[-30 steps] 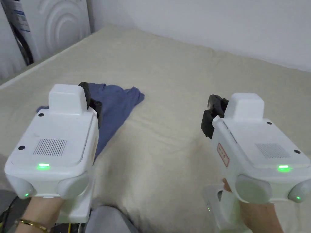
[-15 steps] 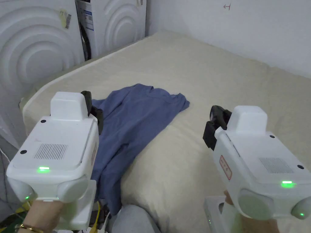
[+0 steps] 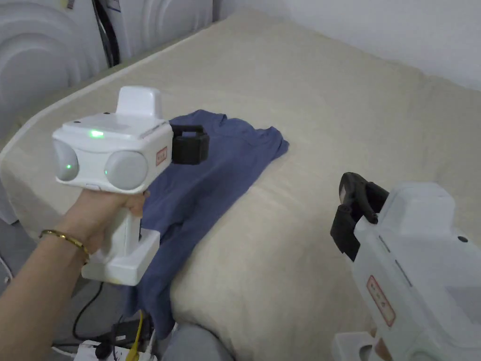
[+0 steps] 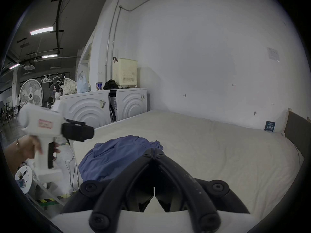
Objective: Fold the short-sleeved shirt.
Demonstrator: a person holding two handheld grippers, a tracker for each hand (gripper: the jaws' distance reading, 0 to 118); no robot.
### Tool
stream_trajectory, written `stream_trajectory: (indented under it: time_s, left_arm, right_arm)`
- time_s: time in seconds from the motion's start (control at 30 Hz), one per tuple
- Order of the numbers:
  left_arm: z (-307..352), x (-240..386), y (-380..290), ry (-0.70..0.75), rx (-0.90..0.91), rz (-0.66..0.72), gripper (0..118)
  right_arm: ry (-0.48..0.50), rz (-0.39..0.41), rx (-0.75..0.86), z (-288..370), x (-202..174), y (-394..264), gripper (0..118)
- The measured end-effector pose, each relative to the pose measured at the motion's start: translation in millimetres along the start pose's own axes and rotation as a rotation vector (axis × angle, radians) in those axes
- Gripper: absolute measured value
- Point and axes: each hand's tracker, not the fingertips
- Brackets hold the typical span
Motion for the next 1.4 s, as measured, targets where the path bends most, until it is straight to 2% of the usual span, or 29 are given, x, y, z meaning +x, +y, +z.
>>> stream_trajectory:
  time_s: [0.2, 0.27, 0.37, 0.53, 0.57, 0.6, 0.67, 0.73, 0.77, 0.87, 1.03, 1.3, 1.4]
  left_arm:
    - [-147, 23, 20, -0.088, -0.276, -0.021, 118]
    - [-197, 31, 17, -0.095, -0.396, 0.019, 118]
    - [-246, 40, 9, -0.08, -0.464, 0.081, 118]
    - [-291, 51, -4, -0.039, -0.574, -0.026, 117]
    - [-295, 52, -6, -0.021, -0.599, -0.047, 109]
    - [-295, 52, -7, -0.022, -0.608, -0.044, 85]
    - [-286, 52, -2, -0.033, -0.589, 0.026, 73]
    - [-279, 53, 2, -0.032, -0.594, 0.015, 20]
    - [-272, 52, 1, -0.006, -0.594, 0.008, 7]
    - [-247, 44, 8, 0.002, -0.534, 0.034, 7]
    - [-177, 28, 47, -0.022, -0.408, 0.161, 7]
    - [-25, 17, 150, -0.126, -0.102, 0.166, 7]
    - [47, 37, 194, -0.205, 0.077, 0.153, 7]
  right_arm:
    - [-0.037, -0.012, -0.073, -35, 23, -11, 1]
    - [-0.027, -0.049, -0.115, -54, 38, -20, 1]
    - [-0.047, -0.051, -0.157, -73, 50, -33, 1]
    - [-0.072, -0.08, -0.231, -98, 75, -59, 1]
    - [-0.084, -0.089, -0.244, -101, 79, -63, 1]
    - [-0.091, -0.098, -0.25, -102, 83, -65, 1]
    - [-0.096, -0.119, -0.262, -100, 89, -71, 1]
    - [-0.109, -0.133, -0.272, -97, 94, -72, 1]
    - [-0.113, -0.14, -0.275, -92, 97, -70, 1]
    - [-0.128, -0.147, -0.251, -71, 102, -61, 1]
    - [-0.172, -0.118, -0.17, -24, 107, -40, 1]
    - [-0.223, -0.103, -0.058, 58, 110, -29, 1]
    - [-0.243, -0.139, -0.024, 84, 117, -29, 1]
